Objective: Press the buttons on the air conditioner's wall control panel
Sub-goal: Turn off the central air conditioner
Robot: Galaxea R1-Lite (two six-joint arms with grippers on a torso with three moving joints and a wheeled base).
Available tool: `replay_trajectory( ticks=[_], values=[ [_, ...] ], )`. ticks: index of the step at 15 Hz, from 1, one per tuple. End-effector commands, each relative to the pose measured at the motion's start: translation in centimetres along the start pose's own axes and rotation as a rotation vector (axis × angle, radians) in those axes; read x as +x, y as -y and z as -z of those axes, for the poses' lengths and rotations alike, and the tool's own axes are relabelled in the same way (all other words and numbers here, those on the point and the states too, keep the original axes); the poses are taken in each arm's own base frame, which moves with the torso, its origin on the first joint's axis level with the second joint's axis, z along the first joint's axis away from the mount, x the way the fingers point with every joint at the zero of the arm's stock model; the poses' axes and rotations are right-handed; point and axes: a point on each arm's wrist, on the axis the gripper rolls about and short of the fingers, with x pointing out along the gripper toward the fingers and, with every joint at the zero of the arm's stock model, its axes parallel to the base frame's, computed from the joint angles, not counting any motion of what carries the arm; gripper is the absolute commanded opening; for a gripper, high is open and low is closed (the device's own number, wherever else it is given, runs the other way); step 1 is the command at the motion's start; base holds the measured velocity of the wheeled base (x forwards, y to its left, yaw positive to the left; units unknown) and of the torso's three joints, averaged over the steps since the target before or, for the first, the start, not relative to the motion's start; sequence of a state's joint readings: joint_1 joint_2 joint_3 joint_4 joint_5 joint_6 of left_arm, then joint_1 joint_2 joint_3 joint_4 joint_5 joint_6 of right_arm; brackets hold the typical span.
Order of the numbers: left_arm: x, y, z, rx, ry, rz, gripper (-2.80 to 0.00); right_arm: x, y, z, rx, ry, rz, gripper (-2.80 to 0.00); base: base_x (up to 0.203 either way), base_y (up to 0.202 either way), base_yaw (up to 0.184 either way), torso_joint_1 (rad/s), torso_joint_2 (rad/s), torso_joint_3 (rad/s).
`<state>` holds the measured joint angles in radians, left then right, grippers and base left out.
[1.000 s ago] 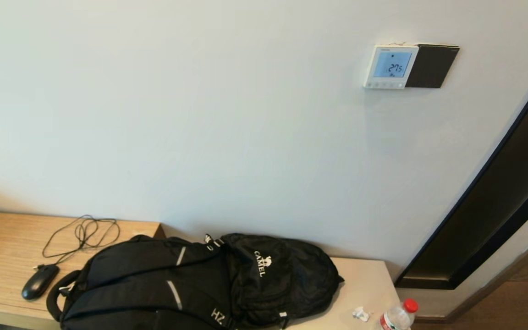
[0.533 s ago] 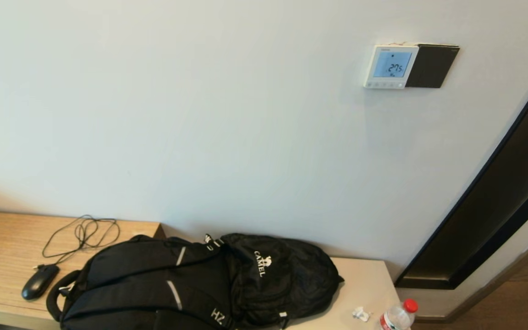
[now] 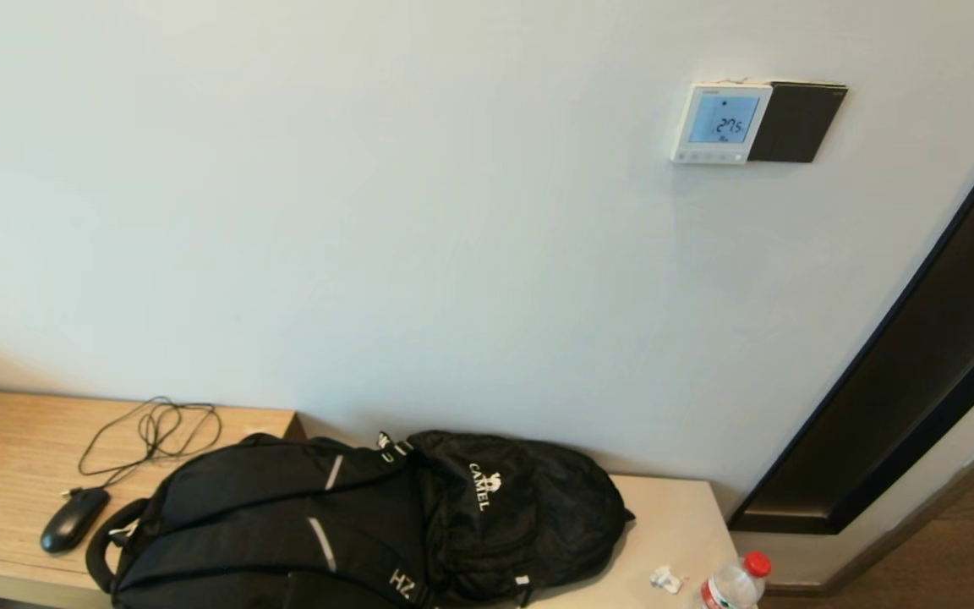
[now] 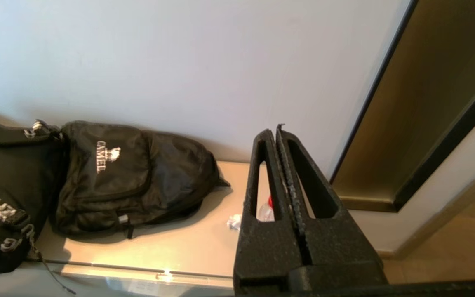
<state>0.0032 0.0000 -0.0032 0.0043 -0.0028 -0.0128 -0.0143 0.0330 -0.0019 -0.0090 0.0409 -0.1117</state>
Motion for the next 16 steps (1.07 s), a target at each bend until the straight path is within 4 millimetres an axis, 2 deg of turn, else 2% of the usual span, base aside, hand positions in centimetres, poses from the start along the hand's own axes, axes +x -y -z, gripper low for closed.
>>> replay_trajectory(
  ticks=[1,13,16],
  values=[
    [0.00,0.00,0.01,0.000,0.000,0.000,-2.80,-0.23,-0.04,0.30,-0.001,0.019,0.003,-2.80,0.000,0.000,0.000,0.000,0.00,0.000],
    [0.01,0.00,0.00,-0.001,-0.002,0.000,-2.80,-0.23,-0.03,0.30,0.034,0.019,0.004,-2.80,0.000,0.000,0.000,0.000,0.00,0.000],
    [0.01,0.00,0.00,-0.001,-0.002,-0.001,-2.80,-0.25,0.02,0.26,0.090,0.019,0.025,-2.80,0.000,0.000,0.000,0.000,0.00,0.000]
  ],
)
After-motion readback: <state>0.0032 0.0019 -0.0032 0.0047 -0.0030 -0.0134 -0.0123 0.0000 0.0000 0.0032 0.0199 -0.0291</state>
